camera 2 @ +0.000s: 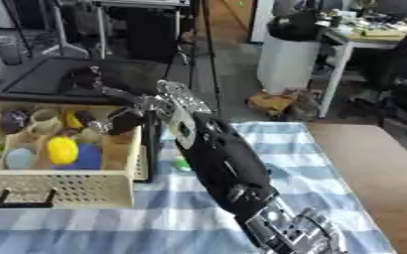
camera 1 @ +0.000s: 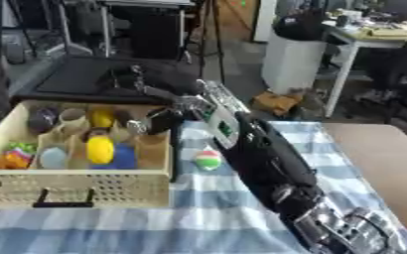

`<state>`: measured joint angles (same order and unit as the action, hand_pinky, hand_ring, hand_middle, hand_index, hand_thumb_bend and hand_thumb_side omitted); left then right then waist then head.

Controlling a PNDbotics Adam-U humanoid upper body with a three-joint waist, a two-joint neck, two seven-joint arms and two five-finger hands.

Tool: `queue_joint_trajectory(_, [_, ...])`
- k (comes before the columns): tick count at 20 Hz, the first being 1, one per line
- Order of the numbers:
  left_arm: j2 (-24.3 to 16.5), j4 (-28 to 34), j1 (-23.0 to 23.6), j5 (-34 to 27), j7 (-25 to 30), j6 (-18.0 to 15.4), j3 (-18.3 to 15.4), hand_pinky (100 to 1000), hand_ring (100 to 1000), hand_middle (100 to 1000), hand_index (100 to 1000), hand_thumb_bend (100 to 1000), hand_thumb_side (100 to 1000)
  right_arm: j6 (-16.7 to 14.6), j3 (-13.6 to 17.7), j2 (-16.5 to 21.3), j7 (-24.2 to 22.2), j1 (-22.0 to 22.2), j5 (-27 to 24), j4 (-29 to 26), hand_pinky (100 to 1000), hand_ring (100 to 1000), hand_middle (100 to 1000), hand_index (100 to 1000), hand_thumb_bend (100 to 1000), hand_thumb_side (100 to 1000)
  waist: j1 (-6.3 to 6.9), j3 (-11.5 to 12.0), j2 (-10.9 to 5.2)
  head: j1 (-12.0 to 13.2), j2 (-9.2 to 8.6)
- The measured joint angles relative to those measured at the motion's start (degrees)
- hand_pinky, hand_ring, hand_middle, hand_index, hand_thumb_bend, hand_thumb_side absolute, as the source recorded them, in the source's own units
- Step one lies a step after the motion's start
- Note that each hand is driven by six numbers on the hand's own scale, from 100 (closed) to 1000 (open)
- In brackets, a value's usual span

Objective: Pick up objects from table and place into drawer.

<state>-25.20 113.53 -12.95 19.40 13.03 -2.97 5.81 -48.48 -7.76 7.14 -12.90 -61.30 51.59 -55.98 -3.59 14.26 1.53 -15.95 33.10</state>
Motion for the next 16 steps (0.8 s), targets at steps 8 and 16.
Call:
queue_joint_trajectory(8, [0.0,0.0,0.0,0.0,0.0,0.0,0.0,201,100,100,601,248,1000,0.17,0.42,0.0,-1.68,0.0,-0.34,-0.2,684,774,821,897,100,228,0.32,-0.12,0.0,0.0,0.0])
queue_joint_trajectory(16, [-0.01,0.0,0.01,0.04,0.14,-0.14,0.0,217,100,100,606,236,1000,4.52,2.74,0.88,0.81,1.13,-2.36,-3.18,623,663,676,802,100,125,0.4,-0.78,-0.03,0.28,0.02])
